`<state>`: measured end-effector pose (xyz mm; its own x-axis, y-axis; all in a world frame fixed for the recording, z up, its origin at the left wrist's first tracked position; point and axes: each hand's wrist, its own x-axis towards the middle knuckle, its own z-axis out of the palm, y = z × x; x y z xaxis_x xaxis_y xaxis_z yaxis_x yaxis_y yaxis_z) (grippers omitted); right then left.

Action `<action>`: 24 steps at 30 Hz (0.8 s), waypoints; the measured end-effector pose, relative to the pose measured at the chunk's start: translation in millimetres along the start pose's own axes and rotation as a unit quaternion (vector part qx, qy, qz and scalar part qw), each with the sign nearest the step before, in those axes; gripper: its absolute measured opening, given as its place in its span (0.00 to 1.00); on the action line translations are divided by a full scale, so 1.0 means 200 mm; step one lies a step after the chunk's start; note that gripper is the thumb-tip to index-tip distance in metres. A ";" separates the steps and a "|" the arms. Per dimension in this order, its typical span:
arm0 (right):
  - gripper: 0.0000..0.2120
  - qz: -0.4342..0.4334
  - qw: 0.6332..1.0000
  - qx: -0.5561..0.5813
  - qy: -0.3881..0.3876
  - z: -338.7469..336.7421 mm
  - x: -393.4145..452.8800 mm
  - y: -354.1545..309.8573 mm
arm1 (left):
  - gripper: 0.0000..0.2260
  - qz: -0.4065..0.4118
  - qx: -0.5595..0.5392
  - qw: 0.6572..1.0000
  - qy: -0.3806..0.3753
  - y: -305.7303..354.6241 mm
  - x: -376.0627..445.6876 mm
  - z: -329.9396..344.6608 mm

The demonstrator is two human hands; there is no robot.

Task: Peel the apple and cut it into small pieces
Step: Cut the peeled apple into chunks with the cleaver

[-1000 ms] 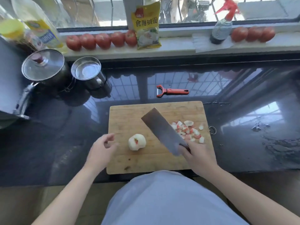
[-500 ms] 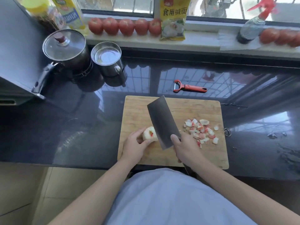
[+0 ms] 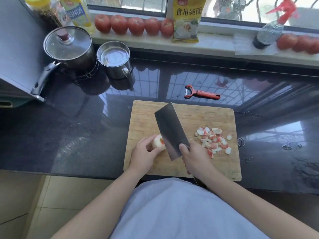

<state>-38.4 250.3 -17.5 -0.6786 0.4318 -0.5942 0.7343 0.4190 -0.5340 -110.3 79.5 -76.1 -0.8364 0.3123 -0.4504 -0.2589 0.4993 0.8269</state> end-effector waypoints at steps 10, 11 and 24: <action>0.15 0.013 0.999 0.039 0.018 -0.02 0.02 -0.01 | 0.23 0.011 0.006 1.000 0.007 0.02 0.00 0.01; 0.14 0.012 0.998 0.055 0.023 -0.03 0.03 -0.02 | 0.23 0.010 0.007 1.000 0.007 0.02 0.01 0.01; 0.18 0.014 0.986 0.131 0.101 0.08 0.12 -0.07 | 0.22 0.005 0.014 1.000 0.009 0.03 0.01 0.02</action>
<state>-64.2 242.2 -33.3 -0.6287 0.6013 -0.4931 0.7139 0.1948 -0.6726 -111.9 87.7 -73.4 -0.8476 0.3026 -0.4360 -0.2371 0.5191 0.8212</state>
